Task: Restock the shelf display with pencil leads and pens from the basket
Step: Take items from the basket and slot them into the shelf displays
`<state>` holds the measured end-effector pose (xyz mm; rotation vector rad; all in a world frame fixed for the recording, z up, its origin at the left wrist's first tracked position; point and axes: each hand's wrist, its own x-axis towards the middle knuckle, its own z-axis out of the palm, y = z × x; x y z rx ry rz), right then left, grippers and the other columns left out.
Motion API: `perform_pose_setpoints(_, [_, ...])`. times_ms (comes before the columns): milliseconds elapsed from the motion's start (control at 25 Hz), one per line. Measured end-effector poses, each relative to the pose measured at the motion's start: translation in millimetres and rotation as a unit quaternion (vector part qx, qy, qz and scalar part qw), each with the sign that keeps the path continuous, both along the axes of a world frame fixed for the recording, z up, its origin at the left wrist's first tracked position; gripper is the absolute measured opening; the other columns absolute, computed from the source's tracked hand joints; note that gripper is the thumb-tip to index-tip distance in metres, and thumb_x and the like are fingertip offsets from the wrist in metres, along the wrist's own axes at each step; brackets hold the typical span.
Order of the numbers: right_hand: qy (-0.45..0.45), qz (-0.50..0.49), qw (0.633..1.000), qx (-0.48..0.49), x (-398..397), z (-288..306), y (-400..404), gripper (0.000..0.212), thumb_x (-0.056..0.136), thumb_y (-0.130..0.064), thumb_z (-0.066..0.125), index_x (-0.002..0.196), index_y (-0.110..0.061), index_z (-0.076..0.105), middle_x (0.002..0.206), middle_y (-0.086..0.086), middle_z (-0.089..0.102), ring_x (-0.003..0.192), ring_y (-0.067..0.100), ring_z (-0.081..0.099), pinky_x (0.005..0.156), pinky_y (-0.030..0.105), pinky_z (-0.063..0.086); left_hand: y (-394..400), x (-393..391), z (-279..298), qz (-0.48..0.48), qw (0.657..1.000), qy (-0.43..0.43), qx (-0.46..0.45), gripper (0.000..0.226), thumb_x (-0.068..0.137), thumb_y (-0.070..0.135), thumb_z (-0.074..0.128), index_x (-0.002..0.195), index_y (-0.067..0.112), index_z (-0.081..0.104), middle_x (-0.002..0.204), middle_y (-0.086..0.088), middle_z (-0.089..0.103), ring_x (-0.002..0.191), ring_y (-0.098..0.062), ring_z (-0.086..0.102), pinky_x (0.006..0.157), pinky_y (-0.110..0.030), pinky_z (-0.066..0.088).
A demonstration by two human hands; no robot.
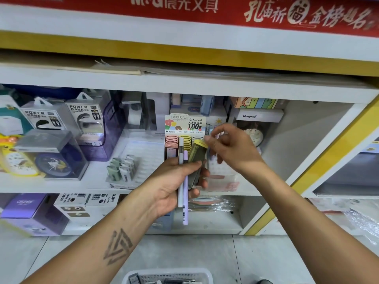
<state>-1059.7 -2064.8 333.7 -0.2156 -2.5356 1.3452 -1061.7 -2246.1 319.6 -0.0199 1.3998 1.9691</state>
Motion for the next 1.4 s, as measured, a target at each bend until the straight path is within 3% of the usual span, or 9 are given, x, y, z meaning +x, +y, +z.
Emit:
perform_pose_setpoints(120, [-0.037, 0.039, 0.995, -0.090, 2, 0, -12, 0.029, 0.084, -0.027, 0.079, 0.101, -0.012, 0.060, 0.070, 0.015, 0.071, 0.049, 0.015, 0.059, 0.044, 0.021, 0.042, 0, 2, 1, -0.009, 1.000, 0.013, -0.007, 0.013, 0.093, 0.014, 0.065, 0.094, 0.008, 0.075, 0.085, -0.017, 0.069, 0.060, -0.025, 0.063, 0.042, -0.024, 0.044])
perform_pose_setpoints(320, [-0.036, 0.039, 0.968, -0.246, 2, 5, -13, 0.025, 0.082, -0.001, 0.077, 0.104, -0.003, 0.066, 0.078, 0.018, 0.075, 0.054, 0.024, 0.068, 0.050, 0.026, 0.055, -15, -2, 7, 0.021, 1.000, 0.006, -0.016, 0.023, 0.098, 0.020, 0.058, 0.104, 0.001, 0.071, 0.089, -0.022, 0.072, 0.063, -0.029, 0.067, 0.043, -0.026, 0.048])
perform_pose_setpoints(480, [0.014, 0.009, 0.986, -0.164, -1, 7, -16, 0.019, 0.083, 0.010, 0.071, 0.096, -0.004, 0.073, 0.090, 0.008, 0.076, 0.048, 0.016, 0.063, 0.044, 0.020, 0.047, -33, -10, 9, 0.086, 0.994, 0.006, -0.073, 0.020, 0.104, 0.015, 0.046, 0.109, 0.001, 0.059, 0.090, -0.022, 0.075, 0.070, -0.036, 0.074, 0.041, -0.026, 0.049])
perform_pose_setpoints(600, [0.021, 0.022, 0.989, -0.145, 0, 10, -19, 0.005, 0.083, 0.003, 0.075, 0.084, -0.001, 0.073, 0.071, 0.010, 0.073, 0.047, 0.016, 0.060, 0.045, 0.024, 0.049, -45, -13, 7, 0.118, 0.986, 0.034, -0.111, 0.020, 0.106, 0.014, 0.041, 0.101, 0.004, 0.057, 0.087, -0.020, 0.075, 0.068, -0.036, 0.073, 0.040, -0.027, 0.049])
perform_pose_setpoints(760, [0.023, 0.042, 0.992, -0.119, -1, 9, -24, 0.009, 0.080, -0.006, 0.080, 0.087, -0.004, 0.074, 0.072, 0.010, 0.075, 0.057, 0.016, 0.070, 0.059, 0.024, 0.058, -53, -16, 5, 0.143, 0.977, 0.052, -0.148, 0.016, 0.105, 0.012, 0.039, 0.101, 0.005, 0.052, 0.073, -0.016, 0.073, 0.053, -0.029, 0.068, 0.039, -0.025, 0.048])
perform_pose_setpoints(920, [-0.004, 0.045, 0.997, -0.066, -5, -1, -26, 0.022, 0.089, 0.001, 0.068, 0.094, -0.020, 0.070, 0.084, 0.008, 0.077, 0.078, 0.018, 0.076, 0.083, 0.041, 0.061, -55, -15, 7, 0.134, 0.982, 0.047, -0.128, 0.016, 0.105, 0.011, 0.041, 0.101, 0.004, 0.054, 0.073, -0.016, 0.073, 0.047, -0.026, 0.064, 0.037, -0.022, 0.044])
perform_pose_setpoints(1160, [0.100, 0.116, 0.945, 0.288, 1, -13, -35, 0.010, 0.091, -0.023, 0.068, 0.101, -0.026, 0.066, 0.086, -0.004, 0.073, 0.076, 0.018, 0.068, 0.068, 0.038, 0.057, -50, -10, 6, 0.099, 0.989, 0.056, -0.096, 0.018, 0.104, 0.015, 0.046, 0.109, 0.002, 0.058, 0.085, -0.019, 0.075, 0.049, -0.026, 0.063, 0.036, -0.022, 0.039])
perform_pose_setpoints(1280, [0.130, 0.128, 0.943, 0.277, -1, -13, -36, 0.008, 0.092, -0.018, 0.066, 0.094, -0.020, 0.073, 0.089, -0.007, 0.071, 0.077, 0.012, 0.063, 0.070, 0.033, 0.054, -47, -8, 6, 0.063, 0.993, 0.065, -0.075, 0.020, 0.103, 0.018, 0.049, 0.112, 0.005, 0.061, 0.092, -0.019, 0.075, 0.053, -0.027, 0.065, 0.037, -0.023, 0.041])
perform_pose_setpoints(1400, [0.074, 0.064, 0.992, 0.085, -2, -7, -31, 0.019, 0.095, -0.012, 0.064, 0.108, -0.023, 0.073, 0.099, -0.012, 0.073, 0.080, 0.005, 0.064, 0.070, 0.016, 0.048, -40, -5, 6, 0.011, 0.996, 0.068, -0.049, 0.019, 0.101, 0.020, 0.052, 0.109, 0.008, 0.064, 0.096, -0.022, 0.074, 0.056, -0.029, 0.064, 0.036, -0.021, 0.038])
